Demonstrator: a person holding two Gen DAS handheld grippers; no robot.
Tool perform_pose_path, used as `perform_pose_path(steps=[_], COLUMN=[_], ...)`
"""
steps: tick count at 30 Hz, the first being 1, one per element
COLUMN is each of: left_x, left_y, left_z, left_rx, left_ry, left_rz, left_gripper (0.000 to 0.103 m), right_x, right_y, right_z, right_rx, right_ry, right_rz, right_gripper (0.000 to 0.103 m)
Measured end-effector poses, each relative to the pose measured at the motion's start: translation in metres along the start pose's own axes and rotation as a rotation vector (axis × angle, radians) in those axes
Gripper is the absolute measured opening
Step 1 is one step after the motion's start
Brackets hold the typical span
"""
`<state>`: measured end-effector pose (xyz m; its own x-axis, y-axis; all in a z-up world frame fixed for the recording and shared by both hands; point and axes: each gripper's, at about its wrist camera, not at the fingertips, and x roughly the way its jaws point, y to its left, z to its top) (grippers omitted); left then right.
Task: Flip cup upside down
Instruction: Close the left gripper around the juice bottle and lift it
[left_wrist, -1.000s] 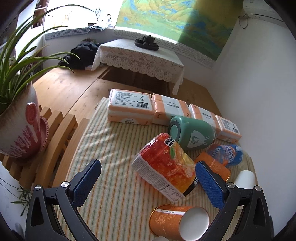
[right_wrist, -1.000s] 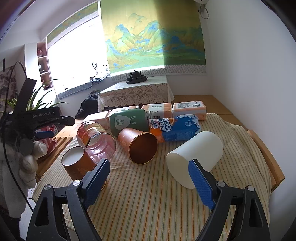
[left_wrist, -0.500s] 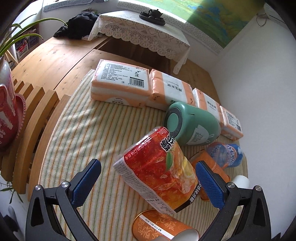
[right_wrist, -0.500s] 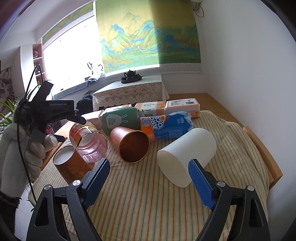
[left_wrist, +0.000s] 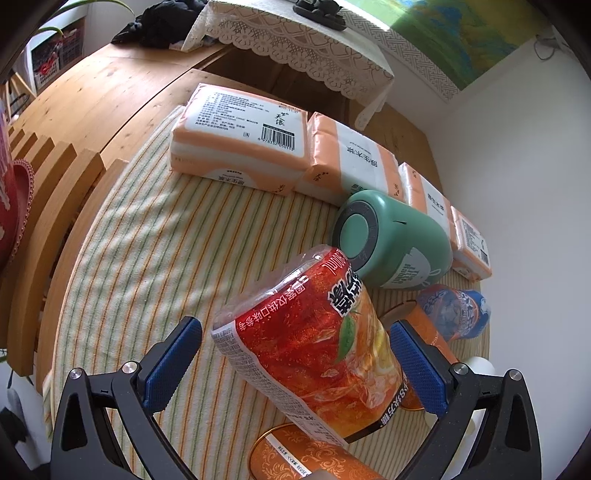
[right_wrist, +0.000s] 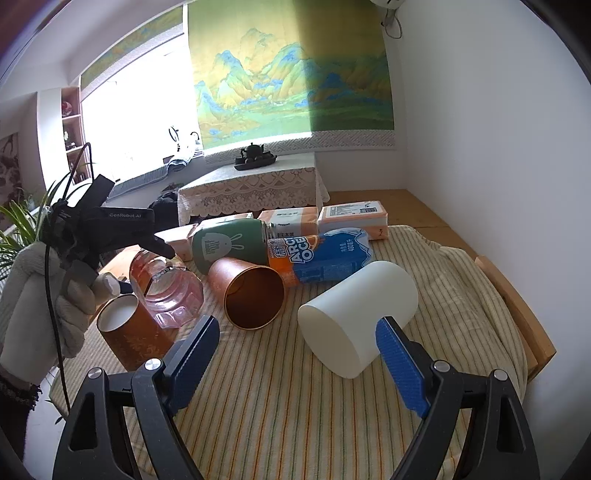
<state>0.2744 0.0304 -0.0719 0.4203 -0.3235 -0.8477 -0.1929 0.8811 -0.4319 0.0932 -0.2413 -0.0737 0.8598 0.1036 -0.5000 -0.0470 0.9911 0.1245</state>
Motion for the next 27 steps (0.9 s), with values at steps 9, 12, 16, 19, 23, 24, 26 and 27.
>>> perform_pose_path(steps=[9, 12, 16, 19, 23, 24, 26, 27], left_x=[0.011, 0.008, 0.003, -0.002, -0.009, -0.012, -0.016, -0.018], left_y=[0.004, 0.007, 0.018, 0.024, 0.037, 0.041, 0.049, 0.055], left_z=[0.002, 0.002, 0.005, 0.007, 0.009, 0.009, 0.008, 0.008], left_rx=[-0.042, -0.051, -0.08, -0.088, -0.098, -0.102, -0.108, -0.115], left_ry=[0.019, 0.008, -0.005, -0.021, -0.034, -0.038, -0.045, -0.047], left_rz=[-0.037, -0.034, -0.048, -0.041, -0.04, -0.041, -0.037, -0.034], left_gripper=[0.1, 0.1, 0.099, 0.099, 0.099, 0.099, 0.099, 0.099], right_x=[0.002, 0.003, 0.004, 0.006, 0.006, 0.006, 0.006, 0.005], right_y=[-0.001, -0.001, 0.0, -0.001, 0.001, 0.002, 0.003, 0.004], right_z=[-0.002, -0.002, -0.002, -0.002, -0.002, -0.002, -0.002, -0.002], right_rx=[-0.005, -0.008, -0.011, -0.013, -0.02, -0.022, -0.024, -0.025], right_ry=[-0.001, -0.001, -0.003, -0.001, -0.001, -0.001, -0.002, -0.002], right_rz=[-0.015, -0.019, -0.024, -0.023, -0.023, -0.024, -0.024, -0.024], right_gripper=[0.084, 0.084, 0.084, 0.084, 0.084, 0.084, 0.084, 0.084])
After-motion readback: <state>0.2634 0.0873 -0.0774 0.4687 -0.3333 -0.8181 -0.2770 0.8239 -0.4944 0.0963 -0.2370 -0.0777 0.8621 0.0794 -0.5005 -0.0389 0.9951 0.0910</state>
